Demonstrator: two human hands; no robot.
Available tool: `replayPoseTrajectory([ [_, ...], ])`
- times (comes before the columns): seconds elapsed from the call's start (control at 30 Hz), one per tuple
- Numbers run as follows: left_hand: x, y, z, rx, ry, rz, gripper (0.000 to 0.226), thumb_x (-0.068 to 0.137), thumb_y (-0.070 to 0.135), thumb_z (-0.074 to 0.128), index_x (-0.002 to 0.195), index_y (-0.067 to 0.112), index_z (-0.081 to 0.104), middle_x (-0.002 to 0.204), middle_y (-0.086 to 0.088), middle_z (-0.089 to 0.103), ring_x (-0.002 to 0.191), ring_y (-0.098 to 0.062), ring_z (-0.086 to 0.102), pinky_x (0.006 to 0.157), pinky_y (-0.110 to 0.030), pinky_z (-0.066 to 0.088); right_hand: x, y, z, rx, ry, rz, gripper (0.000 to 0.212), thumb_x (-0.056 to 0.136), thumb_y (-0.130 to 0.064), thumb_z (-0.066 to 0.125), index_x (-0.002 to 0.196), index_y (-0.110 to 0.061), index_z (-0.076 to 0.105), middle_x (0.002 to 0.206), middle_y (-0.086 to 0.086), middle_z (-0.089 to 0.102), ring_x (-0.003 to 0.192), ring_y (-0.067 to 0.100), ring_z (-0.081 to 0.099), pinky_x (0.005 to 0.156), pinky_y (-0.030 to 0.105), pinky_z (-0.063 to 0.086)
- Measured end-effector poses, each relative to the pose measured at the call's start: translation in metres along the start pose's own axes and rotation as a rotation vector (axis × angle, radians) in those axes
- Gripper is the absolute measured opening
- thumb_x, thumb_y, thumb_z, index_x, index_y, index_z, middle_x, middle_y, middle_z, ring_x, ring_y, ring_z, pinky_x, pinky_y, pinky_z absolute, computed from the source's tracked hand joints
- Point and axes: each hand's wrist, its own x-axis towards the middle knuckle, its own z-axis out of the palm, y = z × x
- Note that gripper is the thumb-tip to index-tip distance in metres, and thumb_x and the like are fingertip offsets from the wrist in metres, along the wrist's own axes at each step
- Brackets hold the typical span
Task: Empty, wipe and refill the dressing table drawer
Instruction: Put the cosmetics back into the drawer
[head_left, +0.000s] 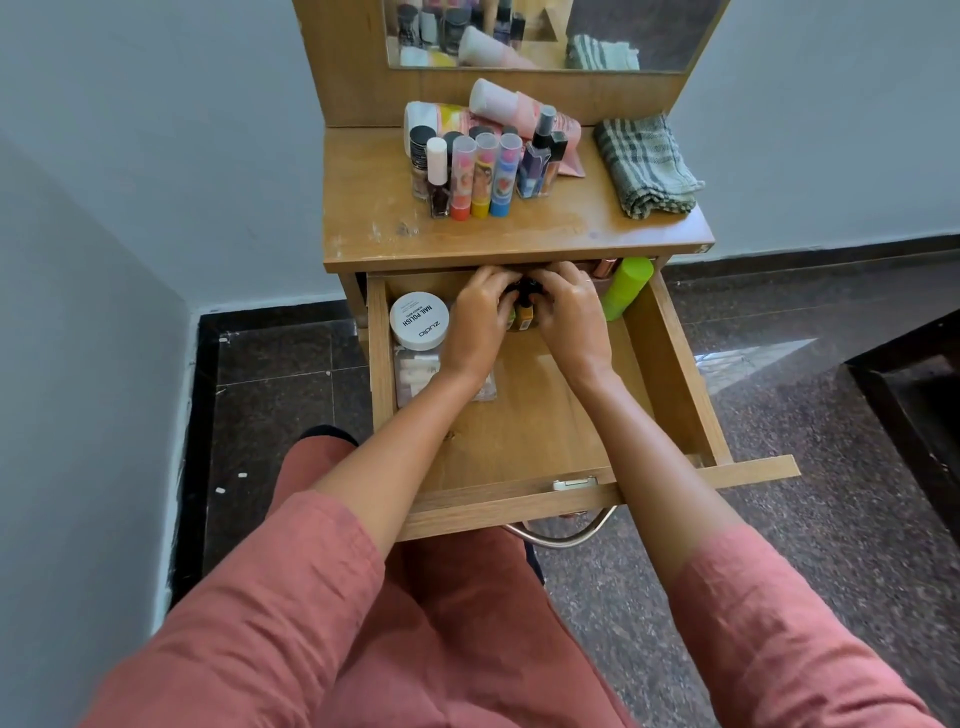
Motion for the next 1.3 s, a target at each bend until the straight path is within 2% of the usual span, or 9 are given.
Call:
replayPoseTrajectory([
  [0.23, -0.003, 0.003, -0.004, 0.032, -0.049, 0.043, 0.024, 0.086, -0.002, 0.053, 0.107, -0.001, 0.064, 0.112, -0.013, 0.064, 0.105, -0.024, 0.06, 0.088, -0.012, 0.035, -0.003, -0.003, -0.005, 0.017, 0.041, -0.021, 0.03, 0.085, 0.001, 0.048, 0.112, -0.002, 0.062, 0.111, 0.014, 0.063, 0.103, 0.03, 0.057, 0.087, 0.041, 0.05],
  [0.3, -0.004, 0.006, -0.009, 0.039, -0.027, 0.089, 0.023, 0.086, -0.001, 0.053, 0.105, 0.0, 0.065, 0.109, -0.013, 0.065, 0.102, -0.024, 0.061, 0.089, -0.017, 0.041, -0.004, -0.007, -0.011, 0.041, 0.097, -0.014, 0.027, 0.084, 0.001, 0.048, 0.105, 0.0, 0.064, 0.105, 0.014, 0.064, 0.099, 0.029, 0.059, 0.082, 0.042, 0.052],
  [0.37, -0.002, 0.01, -0.017, 0.047, 0.023, 0.152, 0.02, 0.086, 0.001, 0.054, 0.102, 0.002, 0.066, 0.102, -0.011, 0.067, 0.097, -0.023, 0.061, 0.086, -0.029, 0.049, 0.0, -0.015, -0.019, 0.09, 0.158, -0.027, 0.023, 0.082, 0.001, 0.048, 0.096, 0.001, 0.066, 0.098, 0.014, 0.065, 0.093, 0.028, 0.06, 0.078, 0.04, 0.052],
  [0.5, 0.018, 0.023, -0.039, 0.105, 0.199, 0.273, 0.018, 0.086, 0.008, 0.057, 0.101, 0.007, 0.065, 0.1, -0.008, 0.067, 0.097, -0.02, 0.058, 0.087, -0.017, 0.036, 0.022, -0.038, -0.04, 0.207, 0.241, -0.094, 0.02, 0.082, 0.001, 0.05, 0.094, 0.001, 0.066, 0.096, 0.014, 0.065, 0.085, 0.018, 0.06, 0.076, 0.02, 0.048],
  [0.63, 0.051, 0.039, -0.064, 0.255, 0.372, 0.268, 0.024, 0.088, 0.023, 0.053, 0.108, 0.016, 0.063, 0.108, 0.0, 0.065, 0.107, -0.014, 0.052, 0.091, -0.02, 0.028, 0.055, -0.056, -0.053, 0.235, 0.253, -0.146, 0.026, 0.082, -0.004, 0.054, 0.106, -0.004, 0.064, 0.103, 0.013, 0.061, 0.09, 0.02, 0.059, 0.082, 0.025, 0.05],
  [0.83, 0.077, 0.046, -0.08, 0.413, 0.228, 0.191, 0.029, 0.09, 0.027, 0.052, 0.116, 0.021, 0.06, 0.117, 0.004, 0.061, 0.12, -0.016, 0.044, 0.099, -0.033, 0.018, 0.083, -0.062, -0.049, 0.104, 0.141, -0.143, 0.033, 0.085, -0.008, 0.054, 0.117, -0.011, 0.061, 0.113, 0.008, 0.059, 0.109, 0.025, 0.049, 0.087, 0.018, 0.038],
  [1.0, 0.08, 0.046, -0.079, 0.442, 0.143, 0.168, 0.026, 0.092, 0.026, 0.05, 0.115, 0.022, 0.061, 0.115, 0.004, 0.063, 0.119, -0.015, 0.042, 0.102, -0.035, 0.016, 0.088, -0.058, -0.044, 0.03, 0.097, -0.143, 0.031, 0.083, -0.008, 0.052, 0.111, -0.013, 0.064, 0.107, 0.007, 0.06, 0.102, 0.029, 0.052, 0.087, 0.039, 0.048],
  [1.17, 0.08, 0.05, -0.079, 0.421, 0.131, 0.163, 0.024, 0.092, 0.023, 0.049, 0.112, 0.023, 0.063, 0.111, 0.005, 0.064, 0.118, -0.015, 0.041, 0.101, -0.036, 0.014, 0.087, -0.057, -0.049, 0.062, 0.098, -0.133, 0.023, 0.081, -0.007, 0.053, 0.1, -0.01, 0.066, 0.101, 0.01, 0.064, 0.099, 0.027, 0.055, 0.073, 0.024, 0.042],
  [1.3, 0.073, 0.056, -0.077, 0.377, 0.161, 0.189, 0.021, 0.09, 0.027, 0.053, 0.107, 0.022, 0.065, 0.108, 0.006, 0.065, 0.117, -0.015, 0.042, 0.096, -0.034, 0.015, 0.077, -0.056, -0.063, 0.1, 0.089, -0.13, 0.021, 0.082, -0.009, 0.056, 0.1, -0.008, 0.067, 0.098, 0.011, 0.065, 0.094, 0.026, 0.058, 0.077, 0.032, 0.049],
])
